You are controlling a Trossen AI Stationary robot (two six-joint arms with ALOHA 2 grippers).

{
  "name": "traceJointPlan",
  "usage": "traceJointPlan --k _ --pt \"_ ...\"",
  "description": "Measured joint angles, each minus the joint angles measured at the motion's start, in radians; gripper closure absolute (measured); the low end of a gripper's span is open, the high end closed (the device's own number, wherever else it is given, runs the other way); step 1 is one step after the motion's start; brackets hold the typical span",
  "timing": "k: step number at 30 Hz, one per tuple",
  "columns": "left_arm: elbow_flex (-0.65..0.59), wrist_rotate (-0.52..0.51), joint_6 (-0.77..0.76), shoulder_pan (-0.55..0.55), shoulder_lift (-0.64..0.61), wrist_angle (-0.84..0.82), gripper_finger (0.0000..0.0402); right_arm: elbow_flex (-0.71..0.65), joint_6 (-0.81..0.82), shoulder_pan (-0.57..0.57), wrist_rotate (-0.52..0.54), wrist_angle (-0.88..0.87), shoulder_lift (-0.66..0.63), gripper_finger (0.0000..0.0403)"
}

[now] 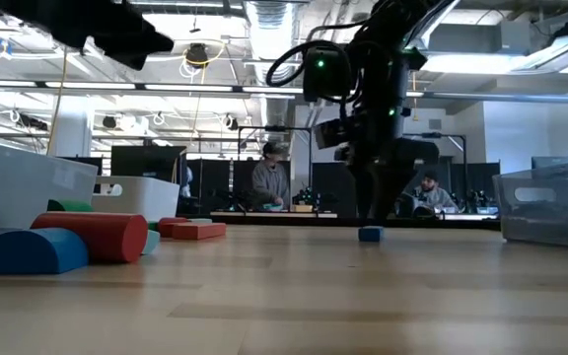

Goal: Sort blocks by size
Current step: Put the blue rectangular block into the black bin

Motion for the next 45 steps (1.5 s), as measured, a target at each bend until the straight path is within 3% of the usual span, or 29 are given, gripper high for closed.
traceJointPlan --k 9,22,27,32,45 --pt "0.0 -0.004 -0.164 0.025 0.0 0.059 0.0239 0.003 0.119 0.064 -0.008 0.023 -0.069 0.017" --pt "0.0 -0.017 -0.471 0.046 0.0 0.065 0.0239 0.003 0.673 0.149 -0.02 0.072 -0.068 0.0184" --pt "0.0 -0.047 -0.581 0.046 0.0 0.066 0.0239 0.004 0.927 0.193 0.092 0.012 -0.068 0.0194" --pt "0.0 -0.049 -0.593 0.051 0.0 0.066 0.0239 0.004 1.153 0.195 0.222 -0.067 -0.072 0.0192" --pt "0.0 -0.051 -0.563 0.11 0.0 0.064 0.0239 0.004 1.438 0.091 0.185 -0.009 -0.074 0.0142"
